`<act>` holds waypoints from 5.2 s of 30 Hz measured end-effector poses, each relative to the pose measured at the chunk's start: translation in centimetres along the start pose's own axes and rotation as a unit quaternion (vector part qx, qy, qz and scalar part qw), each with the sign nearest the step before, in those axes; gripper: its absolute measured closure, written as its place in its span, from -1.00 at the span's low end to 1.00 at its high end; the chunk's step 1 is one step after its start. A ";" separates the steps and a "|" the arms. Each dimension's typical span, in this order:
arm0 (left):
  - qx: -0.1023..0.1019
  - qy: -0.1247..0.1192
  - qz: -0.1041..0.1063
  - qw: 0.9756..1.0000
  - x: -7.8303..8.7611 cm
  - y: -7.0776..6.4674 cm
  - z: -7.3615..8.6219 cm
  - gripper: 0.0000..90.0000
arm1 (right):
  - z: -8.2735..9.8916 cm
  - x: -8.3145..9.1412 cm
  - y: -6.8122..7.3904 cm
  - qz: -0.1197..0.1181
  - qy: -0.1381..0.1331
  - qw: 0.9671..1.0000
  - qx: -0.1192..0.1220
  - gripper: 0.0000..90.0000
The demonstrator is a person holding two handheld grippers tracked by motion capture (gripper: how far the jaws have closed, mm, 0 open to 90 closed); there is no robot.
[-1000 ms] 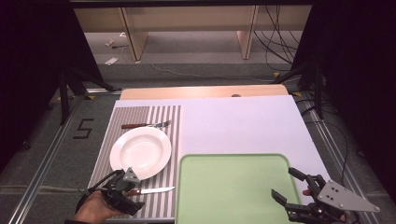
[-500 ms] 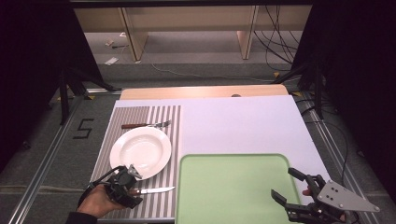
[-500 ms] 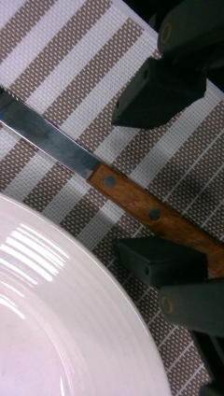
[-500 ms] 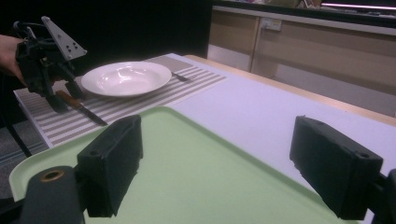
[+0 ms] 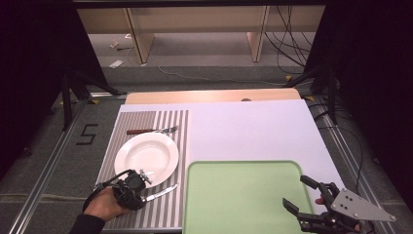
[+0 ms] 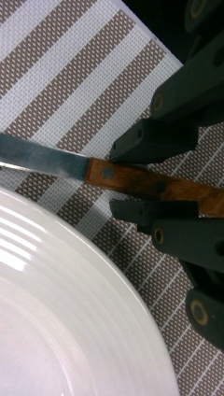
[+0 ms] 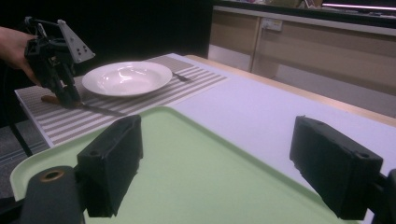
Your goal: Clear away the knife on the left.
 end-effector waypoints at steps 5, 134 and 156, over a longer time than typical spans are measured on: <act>-0.010 0.018 0.005 1.000 0.0 -0.2 -0.3 0.71 | 0.0 0.0 0.0 0.000 -0.001 1.000 0.001 -0.59; -0.081 -0.204 0.167 0.961 -1.9 -14.5 -12.0 0.27 | -0.2 0.2 0.2 -0.013 -0.004 1.000 0.001 -0.60; -0.173 -0.142 0.163 0.961 -4.3 -16.9 -13.9 1.00 | -0.2 0.1 0.2 -0.014 -0.004 1.000 0.004 -0.59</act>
Point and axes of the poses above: each handheld gripper's, and its own axes: x roughly backward along the jaws, z roughly out of its underside, y roughly to its left, the point moved 1 cm from there along -x, roughly forward along the jaws, and after that the axes turned 9 degrees about -y, right-handed, at the moved point
